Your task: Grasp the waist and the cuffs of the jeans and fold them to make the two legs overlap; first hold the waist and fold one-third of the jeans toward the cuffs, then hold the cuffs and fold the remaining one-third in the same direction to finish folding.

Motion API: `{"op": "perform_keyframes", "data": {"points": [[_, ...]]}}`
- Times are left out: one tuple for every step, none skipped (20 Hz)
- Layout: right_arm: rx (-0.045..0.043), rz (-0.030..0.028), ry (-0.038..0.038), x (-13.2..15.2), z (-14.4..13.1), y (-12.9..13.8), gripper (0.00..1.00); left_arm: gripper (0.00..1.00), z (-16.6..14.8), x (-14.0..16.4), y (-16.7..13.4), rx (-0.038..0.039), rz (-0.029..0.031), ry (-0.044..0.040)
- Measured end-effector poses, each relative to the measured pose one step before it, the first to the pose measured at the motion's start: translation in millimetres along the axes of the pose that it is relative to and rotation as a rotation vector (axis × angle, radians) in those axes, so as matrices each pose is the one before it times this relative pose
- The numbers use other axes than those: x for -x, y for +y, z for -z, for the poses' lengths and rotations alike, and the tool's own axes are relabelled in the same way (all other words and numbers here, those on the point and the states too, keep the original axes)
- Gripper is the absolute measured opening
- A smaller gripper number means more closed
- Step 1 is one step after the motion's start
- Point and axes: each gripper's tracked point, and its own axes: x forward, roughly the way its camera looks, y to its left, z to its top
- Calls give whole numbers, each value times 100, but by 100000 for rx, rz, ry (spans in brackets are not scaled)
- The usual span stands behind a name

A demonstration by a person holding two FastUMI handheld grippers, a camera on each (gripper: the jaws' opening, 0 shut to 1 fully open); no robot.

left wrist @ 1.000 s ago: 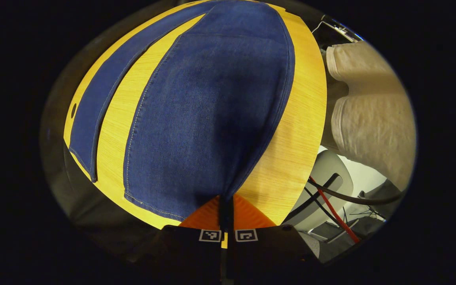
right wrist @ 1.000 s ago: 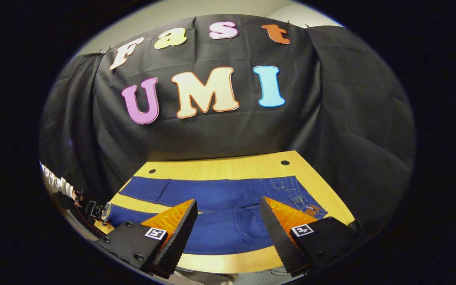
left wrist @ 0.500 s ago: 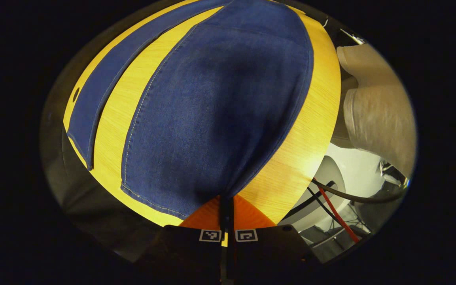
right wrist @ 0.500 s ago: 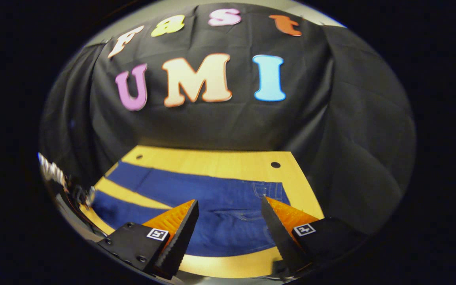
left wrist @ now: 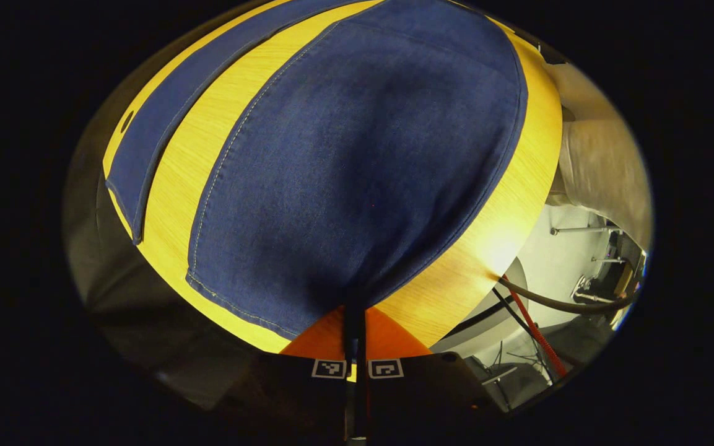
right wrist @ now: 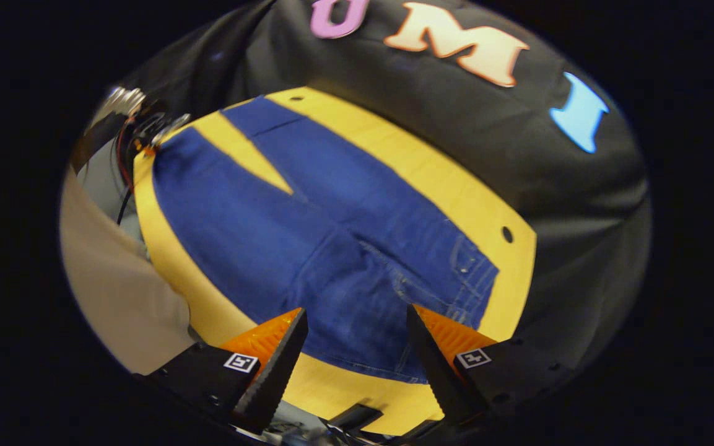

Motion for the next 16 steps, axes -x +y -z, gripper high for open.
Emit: {"op": "perform_keyframes", "data": {"points": [[5394,-5347,4226,-1004,844,1052,99,0,0,-13,-17,1094,25,567],[5463,-5074,4315,-1054,939,1121,100,0,-5,49,-64,628,-170,422],[5570,-4626,4412,-1213,1215,873,100,0,9,-51,36,263,-238,289],[5364,-4209,4812,-898,1068,911,100,0,-120,8,-15,141,-259,194],[5119,-3478,4505,-806,785,854,100,0,87,18,-16,347,-190,337],[4814,-2488,4120,-742,778,592,100,0,-97,0,-6,483,-89,420],[4363,-1665,3990,-658,640,379,100,0,44,-13,-13,583,-66,567],[2782,-1746,3178,-463,388,389,99,0,-69,-4,-8,378,-82,512],[1061,-1979,2008,-679,307,267,100,0,58,14,11,-15,-135,501],[-172,-2060,1855,-475,212,120,100,0,-67,54,-33,-253,-178,431],[-744,-1241,1436,-641,426,42,100,0,37,-54,25,-389,-244,443],[-223,-758,1136,-207,130,-154,100,0,-17,33,8,-617,-322,275],[22,-131,1709,-436,74,14,100,0,24,-29,13,-501,-390,120],[491,504,2262,-50,50,-57,98,0,-47,-9,14,-68,-388,-11],[407,577,-1802,-214,-564,-398,97,0,32,22,-18,241,-270,-142],[-755,515,1305,-71,72,-213,90,0,-57,0,-7,316,-56,-206]]}}
